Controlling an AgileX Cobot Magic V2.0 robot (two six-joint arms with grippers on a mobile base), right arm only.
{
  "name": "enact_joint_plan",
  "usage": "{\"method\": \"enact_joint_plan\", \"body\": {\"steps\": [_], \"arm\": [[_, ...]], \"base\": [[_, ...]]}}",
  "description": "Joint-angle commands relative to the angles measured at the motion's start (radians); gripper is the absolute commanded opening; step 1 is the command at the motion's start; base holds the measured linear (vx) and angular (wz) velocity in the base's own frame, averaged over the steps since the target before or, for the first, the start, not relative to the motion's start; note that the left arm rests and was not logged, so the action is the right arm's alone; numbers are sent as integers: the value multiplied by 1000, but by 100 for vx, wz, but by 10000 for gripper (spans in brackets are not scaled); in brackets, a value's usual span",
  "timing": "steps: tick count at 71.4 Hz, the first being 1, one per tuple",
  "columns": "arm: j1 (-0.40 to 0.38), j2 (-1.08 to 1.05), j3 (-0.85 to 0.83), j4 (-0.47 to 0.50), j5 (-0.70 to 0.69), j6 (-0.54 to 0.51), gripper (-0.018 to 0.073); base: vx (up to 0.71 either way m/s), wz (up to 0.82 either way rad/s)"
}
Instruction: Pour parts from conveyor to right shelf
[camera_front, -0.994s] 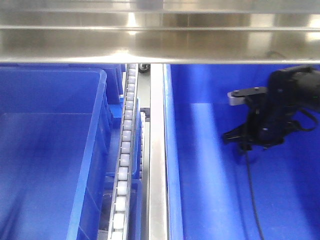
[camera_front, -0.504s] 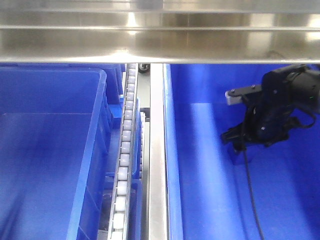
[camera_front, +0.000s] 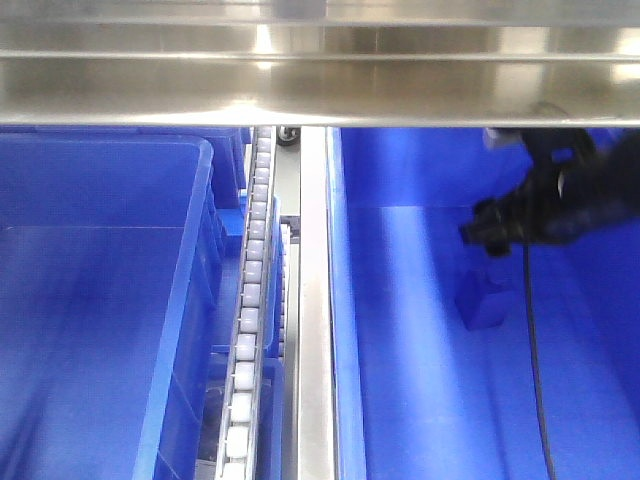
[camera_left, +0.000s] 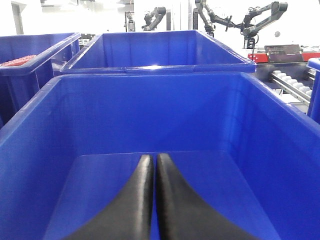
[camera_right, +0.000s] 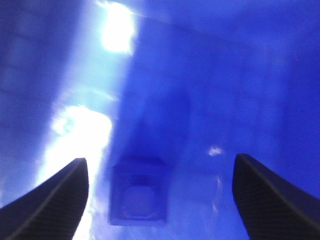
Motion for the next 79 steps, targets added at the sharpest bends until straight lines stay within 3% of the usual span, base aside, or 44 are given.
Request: {"method": "enact_joint_plan", "body": {"steps": [1, 15, 33, 66, 79], "arm": [[1, -109, 85, 17, -236, -18, 568], [1, -314, 322, 35, -497, -18, 568], [1, -596, 479, 36, -554, -17, 568], [0, -1070, 629, 36, -405, 60, 554], [0, -1137, 629, -30, -295, 109, 524]], "base": [[0, 0], [0, 0], [0, 0], [0, 0], [0, 0]]}}
